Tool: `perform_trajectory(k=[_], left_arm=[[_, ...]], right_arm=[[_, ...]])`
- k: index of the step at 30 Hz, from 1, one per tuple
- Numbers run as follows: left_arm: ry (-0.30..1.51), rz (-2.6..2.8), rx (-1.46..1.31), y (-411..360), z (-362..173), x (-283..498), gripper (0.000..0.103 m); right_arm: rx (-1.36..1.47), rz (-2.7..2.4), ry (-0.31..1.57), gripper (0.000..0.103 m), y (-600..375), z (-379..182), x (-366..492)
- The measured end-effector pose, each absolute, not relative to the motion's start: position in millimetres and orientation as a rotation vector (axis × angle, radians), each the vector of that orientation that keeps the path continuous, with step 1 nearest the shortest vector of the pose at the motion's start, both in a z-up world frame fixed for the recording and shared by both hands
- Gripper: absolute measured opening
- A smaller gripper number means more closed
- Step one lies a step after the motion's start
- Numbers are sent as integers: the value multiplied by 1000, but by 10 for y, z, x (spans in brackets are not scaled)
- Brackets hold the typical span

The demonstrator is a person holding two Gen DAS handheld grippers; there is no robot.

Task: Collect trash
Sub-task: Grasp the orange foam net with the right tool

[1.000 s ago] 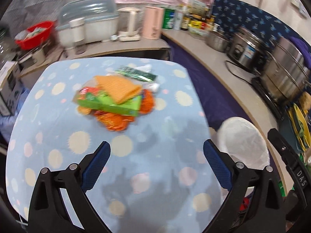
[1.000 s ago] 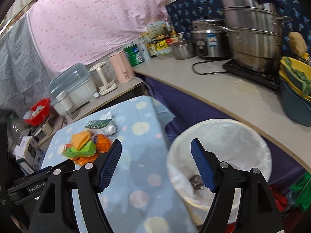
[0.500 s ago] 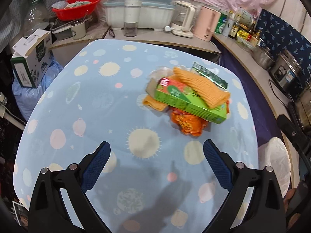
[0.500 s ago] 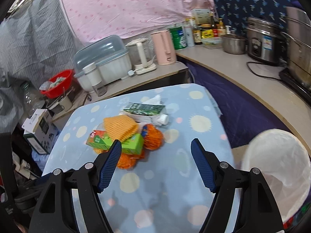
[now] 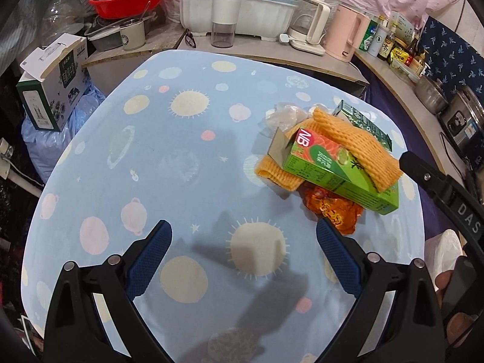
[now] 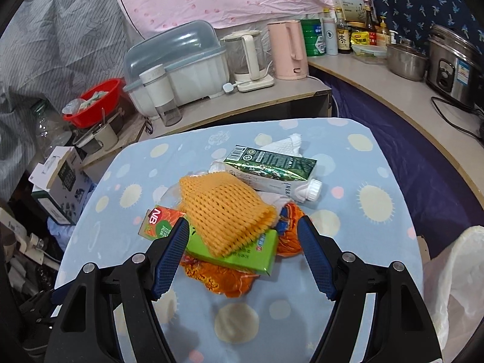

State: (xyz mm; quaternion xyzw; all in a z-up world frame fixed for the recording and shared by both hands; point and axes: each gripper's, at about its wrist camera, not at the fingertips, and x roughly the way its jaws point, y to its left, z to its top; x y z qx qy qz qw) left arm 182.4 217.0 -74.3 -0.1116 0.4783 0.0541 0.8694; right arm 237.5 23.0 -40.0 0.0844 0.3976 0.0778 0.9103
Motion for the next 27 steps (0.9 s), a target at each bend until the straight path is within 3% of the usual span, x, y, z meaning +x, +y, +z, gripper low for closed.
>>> perform_trajectory(k=[16,27], left_arm=[[1030,110,-238,2255,-896,1937,92],[1036,95,-234,2197,-901,1892,92]], right_arm=[[135,153,869,67,415,-636,2628],[158,161,848,12,287,-576,2510]])
